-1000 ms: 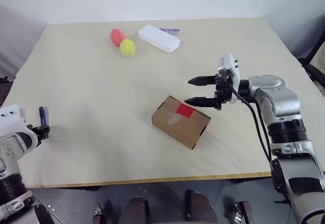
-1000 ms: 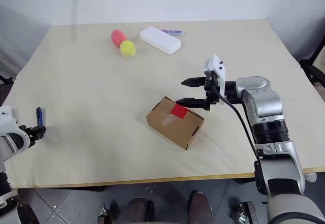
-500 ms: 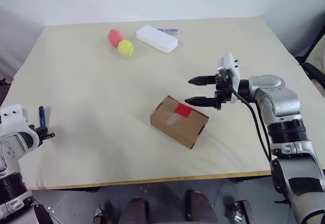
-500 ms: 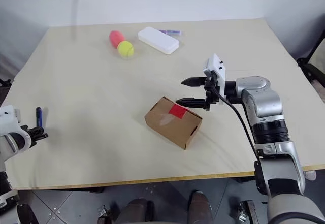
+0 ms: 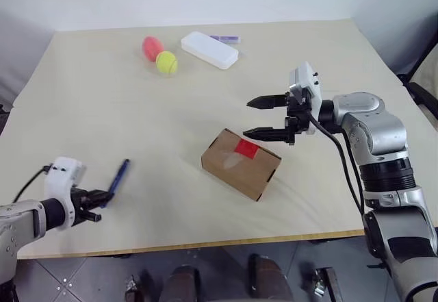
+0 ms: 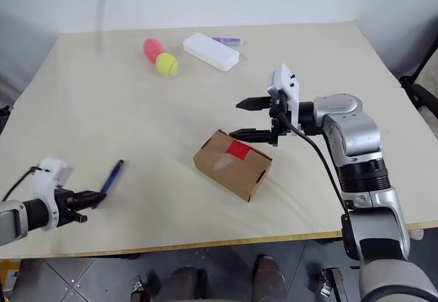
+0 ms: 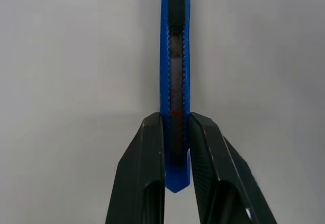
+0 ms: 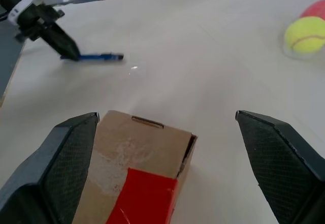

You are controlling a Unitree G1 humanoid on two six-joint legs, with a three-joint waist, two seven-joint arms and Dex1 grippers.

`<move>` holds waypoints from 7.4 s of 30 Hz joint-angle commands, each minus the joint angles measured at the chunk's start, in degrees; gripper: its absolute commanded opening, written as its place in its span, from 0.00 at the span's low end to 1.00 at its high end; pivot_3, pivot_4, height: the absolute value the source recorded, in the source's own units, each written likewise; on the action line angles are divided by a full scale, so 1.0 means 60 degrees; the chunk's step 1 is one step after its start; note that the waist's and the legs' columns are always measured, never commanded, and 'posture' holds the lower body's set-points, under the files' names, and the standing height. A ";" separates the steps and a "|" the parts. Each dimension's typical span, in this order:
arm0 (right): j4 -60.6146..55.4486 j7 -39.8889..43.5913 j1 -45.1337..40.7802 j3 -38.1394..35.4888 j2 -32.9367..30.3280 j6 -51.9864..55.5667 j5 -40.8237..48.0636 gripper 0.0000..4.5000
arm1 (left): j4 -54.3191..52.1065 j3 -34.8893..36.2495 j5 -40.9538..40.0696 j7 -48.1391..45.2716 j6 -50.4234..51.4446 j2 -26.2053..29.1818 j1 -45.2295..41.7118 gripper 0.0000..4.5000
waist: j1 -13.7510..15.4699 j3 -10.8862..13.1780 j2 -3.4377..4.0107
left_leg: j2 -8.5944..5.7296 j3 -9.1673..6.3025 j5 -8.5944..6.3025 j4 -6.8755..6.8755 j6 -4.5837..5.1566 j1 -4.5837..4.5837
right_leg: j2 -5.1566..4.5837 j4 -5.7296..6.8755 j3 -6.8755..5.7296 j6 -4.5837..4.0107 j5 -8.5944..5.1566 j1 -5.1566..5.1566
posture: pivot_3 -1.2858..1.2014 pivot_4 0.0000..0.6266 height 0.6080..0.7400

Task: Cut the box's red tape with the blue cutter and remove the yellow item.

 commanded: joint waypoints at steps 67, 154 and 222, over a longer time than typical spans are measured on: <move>-0.2509 -0.0987 0.1399 0.5890 0.2314 -0.2402 -0.4055 0.00 | 0.1091 -0.5053 0.3712 -0.4542 -0.8811 0.2308 -0.0064 0.08 | -0.0033 -0.0007 0.0023 | 0.0001 0.0045 -0.0022 0.0024 0.0045 0.0021 | 0.0001 0.0049 -0.0006 -0.0003 -0.0001 -0.0011 | 0.52 0.24 1.00; 0.3065 -0.1236 -0.4740 0.2245 0.2404 0.5445 -0.0078 0.09 | 0.4938 -0.4520 0.4713 -0.0381 -1.4716 -0.3108 -0.4663 0.08 | -0.0268 -0.0011 -0.0011 | 0.0015 0.0073 -0.0029 0.0034 0.0043 0.0051 | 0.0000 0.0090 -0.0026 -0.0009 0.0004 -0.0011 | 0.52 0.24 1.00; -0.5595 -0.4138 0.0996 -0.0553 -0.1919 0.5070 0.1149 0.03 | 0.2636 -0.7264 0.2311 -0.0687 -0.4170 -0.2807 -0.7063 0.00 | 0.0040 -0.0002 -0.0026 | 0.0012 0.0080 -0.0031 0.0044 0.0044 0.0019 | 0.0001 0.0025 -0.0024 -0.0006 0.0006 -0.0006 | 0.52 0.24 1.00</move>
